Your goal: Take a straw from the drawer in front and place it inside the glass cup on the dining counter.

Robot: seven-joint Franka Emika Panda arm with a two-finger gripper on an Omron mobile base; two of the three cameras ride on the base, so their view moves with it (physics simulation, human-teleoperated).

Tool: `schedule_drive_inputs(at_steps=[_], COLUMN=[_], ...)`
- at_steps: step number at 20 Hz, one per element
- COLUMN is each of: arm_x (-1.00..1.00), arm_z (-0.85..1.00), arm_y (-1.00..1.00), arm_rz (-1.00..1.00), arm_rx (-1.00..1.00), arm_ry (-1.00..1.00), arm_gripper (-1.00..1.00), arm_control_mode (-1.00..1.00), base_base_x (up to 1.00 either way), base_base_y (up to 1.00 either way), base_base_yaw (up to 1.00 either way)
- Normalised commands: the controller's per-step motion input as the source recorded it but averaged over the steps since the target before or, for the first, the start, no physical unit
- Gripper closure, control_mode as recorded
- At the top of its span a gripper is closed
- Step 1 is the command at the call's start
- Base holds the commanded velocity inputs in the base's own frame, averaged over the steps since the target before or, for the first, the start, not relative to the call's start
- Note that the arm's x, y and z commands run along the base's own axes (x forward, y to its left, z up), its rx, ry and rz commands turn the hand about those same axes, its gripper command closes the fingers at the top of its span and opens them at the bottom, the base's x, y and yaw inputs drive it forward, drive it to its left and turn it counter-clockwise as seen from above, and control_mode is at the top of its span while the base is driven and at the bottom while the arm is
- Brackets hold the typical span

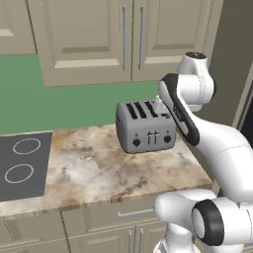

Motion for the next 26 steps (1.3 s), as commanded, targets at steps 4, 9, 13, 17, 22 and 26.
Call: schedule_drive_inputs(at_steps=[4,9,13,17,22,26], arm_x=[0.03,0.0,0.0,0.0,0.0,0.0], arm_z=[0.0,0.0,0.0,0.0,0.0,0.0], arm_y=[0.0,0.0,0.0,0.0,0.0,0.0], arm_rz=[0.0,0.0,0.0,0.0,0.0,0.0], arm_rx=[0.0,0.0,0.0,0.0,0.0,0.0], arm_ry=[0.0,0.0,0.0,0.0,0.0,0.0], arm_gripper=[-1.0,-1.0,-1.0,-1.0,-1.0,-1.0], arm_control_mode=[1.0,1.0,1.0,1.0,1.0,1.0], base_base_x=[0.09,-0.34,-0.79,-0.45,-0.32,-0.44], base_base_y=[0.14,0.13,0.23,0.45,0.8,0.97], base_base_yaw=[0.0,-0.08,-0.29,-0.38,-0.4,-0.38])
